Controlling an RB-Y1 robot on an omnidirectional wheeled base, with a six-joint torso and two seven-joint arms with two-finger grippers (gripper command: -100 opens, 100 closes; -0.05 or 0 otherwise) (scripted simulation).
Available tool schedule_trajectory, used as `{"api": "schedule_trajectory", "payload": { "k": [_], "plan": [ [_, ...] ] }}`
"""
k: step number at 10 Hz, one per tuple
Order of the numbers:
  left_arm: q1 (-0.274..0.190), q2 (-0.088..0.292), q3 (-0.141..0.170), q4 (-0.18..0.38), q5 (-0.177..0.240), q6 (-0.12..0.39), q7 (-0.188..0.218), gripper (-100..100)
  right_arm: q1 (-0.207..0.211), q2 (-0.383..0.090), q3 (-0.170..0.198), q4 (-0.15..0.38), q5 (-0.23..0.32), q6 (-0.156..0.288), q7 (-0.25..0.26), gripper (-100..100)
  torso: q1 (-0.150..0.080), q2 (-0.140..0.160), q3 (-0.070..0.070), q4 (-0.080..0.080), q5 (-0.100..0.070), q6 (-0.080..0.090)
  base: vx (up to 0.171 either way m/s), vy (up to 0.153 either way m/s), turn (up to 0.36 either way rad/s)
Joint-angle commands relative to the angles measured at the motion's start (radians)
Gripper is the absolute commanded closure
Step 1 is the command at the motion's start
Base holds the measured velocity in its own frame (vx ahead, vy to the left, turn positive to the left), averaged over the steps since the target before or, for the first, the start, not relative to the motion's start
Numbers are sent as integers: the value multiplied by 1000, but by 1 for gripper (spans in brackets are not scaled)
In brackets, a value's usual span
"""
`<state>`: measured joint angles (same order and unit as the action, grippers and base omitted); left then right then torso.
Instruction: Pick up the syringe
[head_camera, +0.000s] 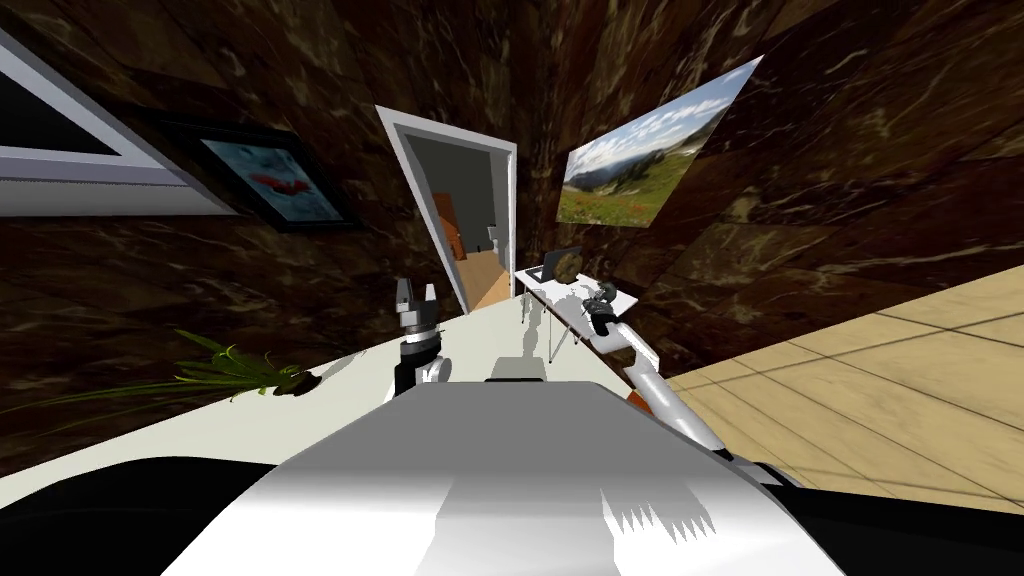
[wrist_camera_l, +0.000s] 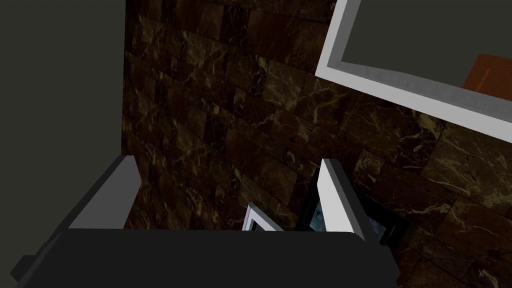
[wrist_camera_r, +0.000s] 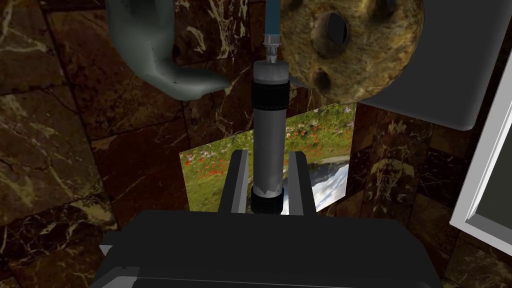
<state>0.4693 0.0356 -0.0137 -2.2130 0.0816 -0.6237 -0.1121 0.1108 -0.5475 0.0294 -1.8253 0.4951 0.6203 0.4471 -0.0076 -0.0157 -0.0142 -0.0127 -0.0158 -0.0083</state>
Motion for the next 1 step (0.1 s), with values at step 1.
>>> {"api": "schedule_trajectory", "payload": {
  "k": [1],
  "plan": [
    [0, 0, 0, 0, 0, 0, 0, 0, 0, 0, 0, 0, 0, 0, 0, 0, 0, 0, 0, 0, 0, 0, 0, 0, 0]
  ]
}}
